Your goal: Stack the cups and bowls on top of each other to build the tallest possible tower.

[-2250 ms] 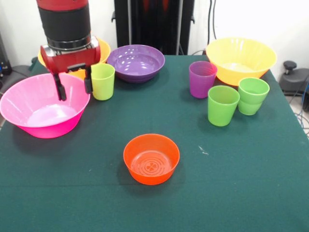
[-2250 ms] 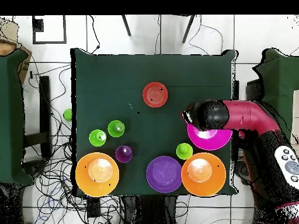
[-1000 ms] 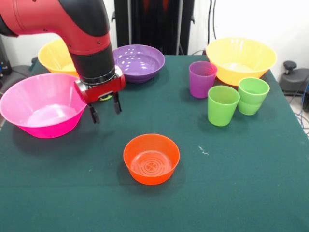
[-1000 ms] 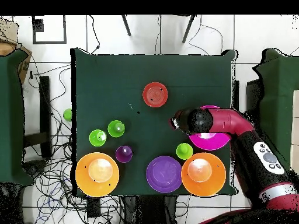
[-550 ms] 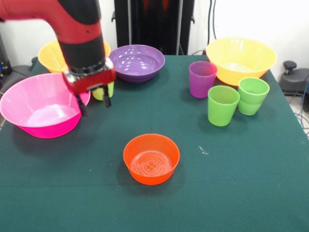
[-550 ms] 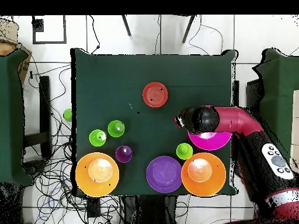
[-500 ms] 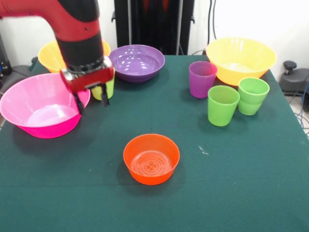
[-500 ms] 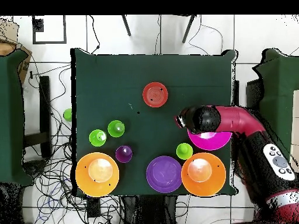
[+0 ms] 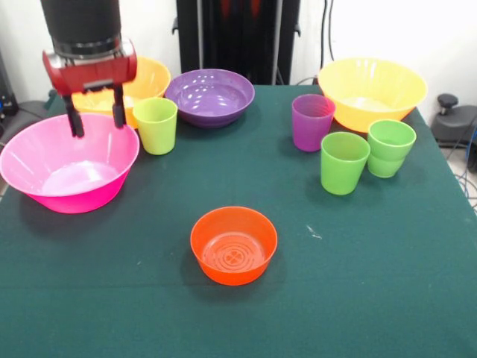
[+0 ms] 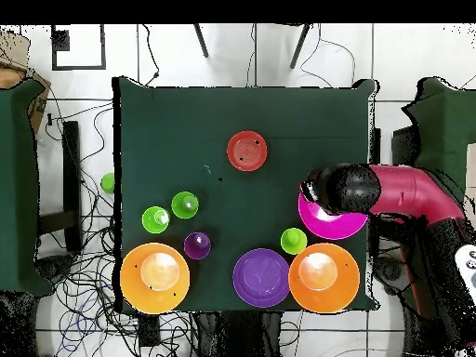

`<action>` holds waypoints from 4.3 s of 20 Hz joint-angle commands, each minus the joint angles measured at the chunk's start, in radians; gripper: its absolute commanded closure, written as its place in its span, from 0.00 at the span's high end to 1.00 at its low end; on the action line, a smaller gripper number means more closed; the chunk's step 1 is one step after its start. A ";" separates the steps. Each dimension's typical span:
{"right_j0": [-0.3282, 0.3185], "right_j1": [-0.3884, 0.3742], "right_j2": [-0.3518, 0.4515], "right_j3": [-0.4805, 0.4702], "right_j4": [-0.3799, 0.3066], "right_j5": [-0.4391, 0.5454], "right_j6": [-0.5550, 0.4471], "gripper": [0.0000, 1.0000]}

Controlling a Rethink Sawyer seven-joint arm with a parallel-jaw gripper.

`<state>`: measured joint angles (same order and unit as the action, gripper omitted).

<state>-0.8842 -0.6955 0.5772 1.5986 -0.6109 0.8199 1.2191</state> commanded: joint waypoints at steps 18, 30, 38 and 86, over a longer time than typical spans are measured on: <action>-0.007 -0.035 -0.008 0.357 0.019 -0.214 0.099 1.00; 0.010 0.038 -0.044 0.332 0.002 -0.249 0.094 1.00; -0.001 0.013 -0.035 0.348 0.015 -0.231 0.081 1.00; -0.048 0.093 0.011 0.186 -0.004 -0.099 -0.098 1.00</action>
<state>-0.9487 -0.6456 0.5666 1.8542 -0.5767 0.6406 1.2194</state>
